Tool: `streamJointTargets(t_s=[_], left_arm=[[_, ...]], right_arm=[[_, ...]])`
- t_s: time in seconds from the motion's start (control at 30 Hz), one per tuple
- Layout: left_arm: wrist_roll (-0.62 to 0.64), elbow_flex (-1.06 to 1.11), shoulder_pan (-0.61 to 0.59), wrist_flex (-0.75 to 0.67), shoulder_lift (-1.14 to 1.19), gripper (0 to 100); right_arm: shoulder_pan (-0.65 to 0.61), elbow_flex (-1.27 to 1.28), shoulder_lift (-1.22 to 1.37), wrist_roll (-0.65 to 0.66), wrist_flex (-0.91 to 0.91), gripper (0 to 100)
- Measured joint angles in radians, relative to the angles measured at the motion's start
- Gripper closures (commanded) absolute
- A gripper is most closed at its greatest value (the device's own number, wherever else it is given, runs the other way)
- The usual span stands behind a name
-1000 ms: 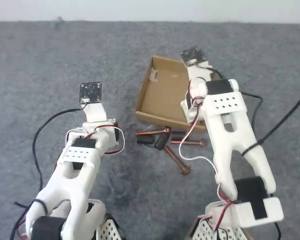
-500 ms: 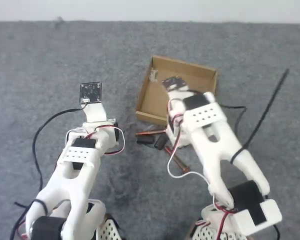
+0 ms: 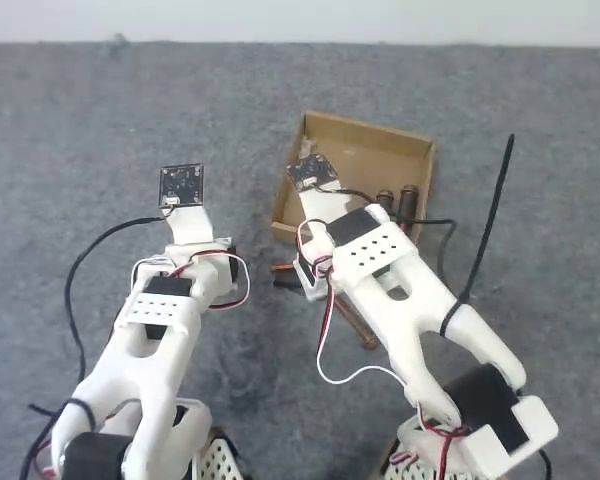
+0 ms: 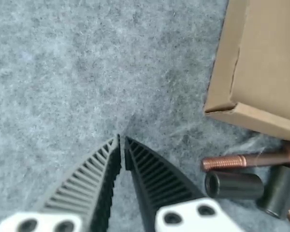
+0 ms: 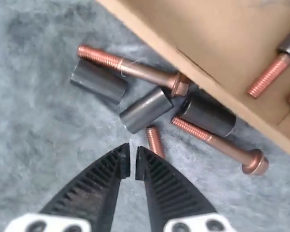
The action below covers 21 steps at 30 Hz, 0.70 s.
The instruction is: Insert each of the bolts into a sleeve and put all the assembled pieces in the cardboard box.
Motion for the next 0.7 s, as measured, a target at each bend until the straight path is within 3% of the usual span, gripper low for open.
streamJointTargets(t_s=[0.17,0.3,0.7], left_arm=[[0.0,0.0,0.0,0.0,0.0,99],[0.0,0.0,0.0,0.0,0.0,99],[0.0,0.0,0.0,0.0,0.0,99]], right_arm=[[-0.005,0.006,0.003,-0.091,-0.005,84.6],[-0.005,0.006,0.066,-0.155,-0.026,87.8],[-0.008,0.005,0.167,-0.169,-0.117,89.0]])
